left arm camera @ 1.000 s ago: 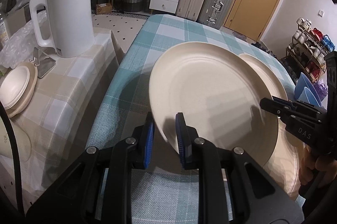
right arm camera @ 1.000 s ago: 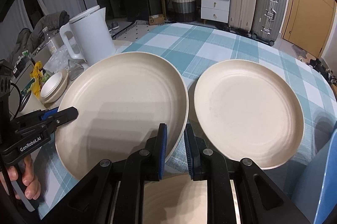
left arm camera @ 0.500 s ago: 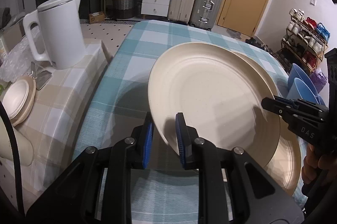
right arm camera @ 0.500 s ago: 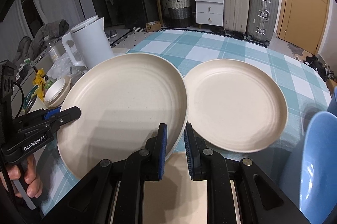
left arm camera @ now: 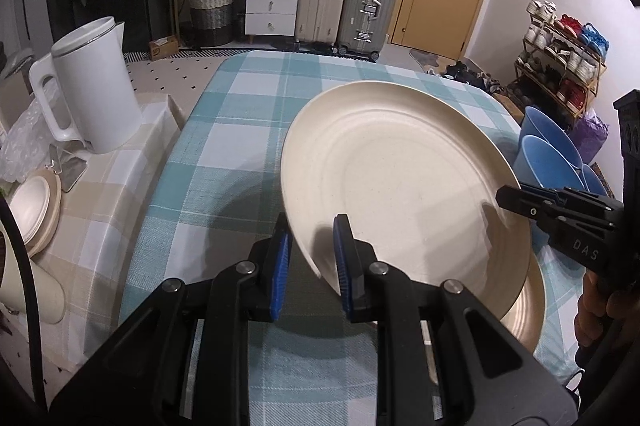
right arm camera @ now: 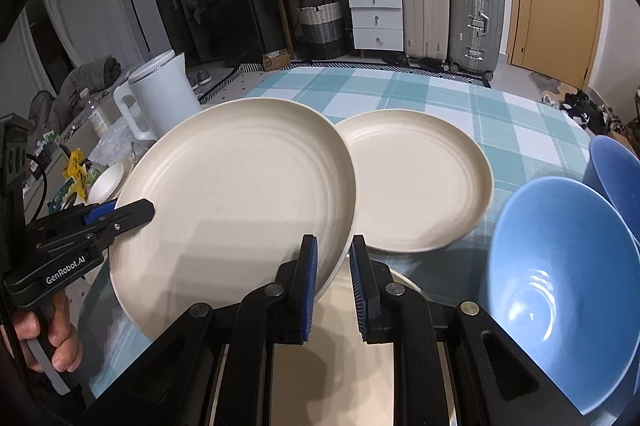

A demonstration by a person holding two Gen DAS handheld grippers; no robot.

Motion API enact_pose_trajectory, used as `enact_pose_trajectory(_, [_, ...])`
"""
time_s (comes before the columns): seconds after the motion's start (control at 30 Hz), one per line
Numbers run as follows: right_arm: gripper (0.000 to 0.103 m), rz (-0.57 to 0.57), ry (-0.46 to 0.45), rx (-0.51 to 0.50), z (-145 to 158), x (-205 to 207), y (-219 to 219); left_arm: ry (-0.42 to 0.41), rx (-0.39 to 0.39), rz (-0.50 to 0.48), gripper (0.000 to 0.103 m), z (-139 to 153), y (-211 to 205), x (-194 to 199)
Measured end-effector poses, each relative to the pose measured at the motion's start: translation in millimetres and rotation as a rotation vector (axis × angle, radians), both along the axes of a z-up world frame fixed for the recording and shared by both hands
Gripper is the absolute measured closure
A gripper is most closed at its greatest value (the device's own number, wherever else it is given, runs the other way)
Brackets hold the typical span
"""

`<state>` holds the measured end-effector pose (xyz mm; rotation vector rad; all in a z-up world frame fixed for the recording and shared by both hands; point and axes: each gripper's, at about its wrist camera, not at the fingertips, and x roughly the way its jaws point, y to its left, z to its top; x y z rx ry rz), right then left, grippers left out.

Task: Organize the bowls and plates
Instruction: 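Lift the cream plate with the right gripper and carry it past the blue bowls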

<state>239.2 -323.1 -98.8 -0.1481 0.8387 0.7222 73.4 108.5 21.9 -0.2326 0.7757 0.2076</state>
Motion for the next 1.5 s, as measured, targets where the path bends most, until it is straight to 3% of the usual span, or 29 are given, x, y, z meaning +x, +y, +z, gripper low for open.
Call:
enact_pose_trajectory(0.67, [0.085, -0.034, -0.016, 0.038, 16, -31, -61, 0.012, 0.016, -0.086, 0.086, 16, -52, -18])
enact_pose_trajectory(1.5, [0.084, -0.038, -0.01, -0.006, -14, -66, -96, 0.09, 0.025, -0.163, 0.086, -19, -75, -27])
